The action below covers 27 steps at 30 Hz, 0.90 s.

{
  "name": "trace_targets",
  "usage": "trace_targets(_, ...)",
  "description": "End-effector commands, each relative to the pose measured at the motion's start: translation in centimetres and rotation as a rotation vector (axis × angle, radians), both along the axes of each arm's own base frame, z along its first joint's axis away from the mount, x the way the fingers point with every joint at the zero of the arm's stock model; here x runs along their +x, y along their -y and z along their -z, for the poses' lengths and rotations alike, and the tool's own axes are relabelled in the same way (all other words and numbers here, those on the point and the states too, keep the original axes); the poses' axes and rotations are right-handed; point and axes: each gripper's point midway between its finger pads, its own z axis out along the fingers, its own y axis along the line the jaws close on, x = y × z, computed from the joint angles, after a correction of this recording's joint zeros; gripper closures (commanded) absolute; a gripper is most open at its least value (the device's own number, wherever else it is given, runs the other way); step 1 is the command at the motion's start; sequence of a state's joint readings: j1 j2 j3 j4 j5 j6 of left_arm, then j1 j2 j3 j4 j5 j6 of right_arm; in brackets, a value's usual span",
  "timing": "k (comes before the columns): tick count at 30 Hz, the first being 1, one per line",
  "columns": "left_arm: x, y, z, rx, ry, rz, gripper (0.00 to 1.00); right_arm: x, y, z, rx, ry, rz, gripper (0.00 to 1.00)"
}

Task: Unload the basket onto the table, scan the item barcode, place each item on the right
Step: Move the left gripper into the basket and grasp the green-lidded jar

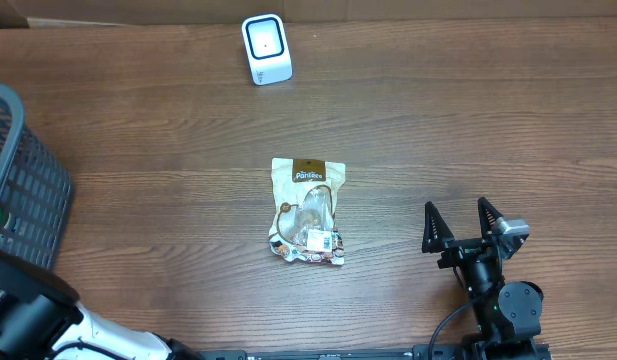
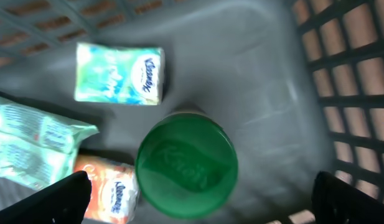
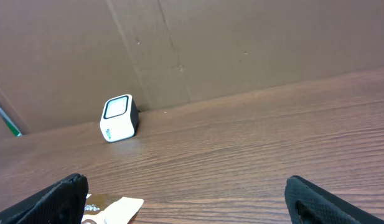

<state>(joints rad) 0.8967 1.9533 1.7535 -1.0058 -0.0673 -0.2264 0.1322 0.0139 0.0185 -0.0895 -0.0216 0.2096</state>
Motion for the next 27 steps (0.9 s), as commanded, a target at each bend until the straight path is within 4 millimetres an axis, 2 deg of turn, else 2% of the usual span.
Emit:
trace_targets(1, -0.5, 0.1, 3.4, -0.048, -0.08, 0.039, 0.0, 0.0, 0.1, 0.1, 0.003, 0.006, 0.004, 0.0)
trace_targets(7, -0.6, 0.2, 6.9, -0.109, -0.131, 0.044, 0.0, 0.0, 0.1, 0.1, 0.003, 0.006, 0.005, 0.0)
trace_targets(12, -0.5, 0.1, 7.8, -0.118, -0.134, 0.044, 0.01, 0.0, 0.1, 0.1, 0.003, 0.006, 0.004, 0.0)
trace_targets(16, -0.3, -0.1, 7.7, -0.11, -0.127, 0.04, 0.15, 0.0, 0.1, 0.1, 0.003, 0.006, 0.004, 0.0)
trace_targets(19, -0.3, -0.1, 7.7, -0.11, -0.127, 0.04, 0.32, 0.0, 0.1, 0.1, 0.003, 0.006, 0.004, 0.0)
trace_targets(21, -0.3, -0.1, 7.7, -0.111, -0.126, 0.04, 0.5, 0.0, 0.1, 0.1, 0.003, 0.006, 0.004, 0.0)
trace_targets(22, -0.3, -0.1, 7.7, -0.111, -0.126, 0.039, 0.53, 0.0, 0.1, 0.1, 0.003, 0.006, 0.005, 0.0)
trace_targets(27, -0.1, 0.4, 7.4, -0.127, -0.118, 0.042, 0.54, 0.0, 0.1, 0.1, 0.003, 0.006, 0.005, 0.0)
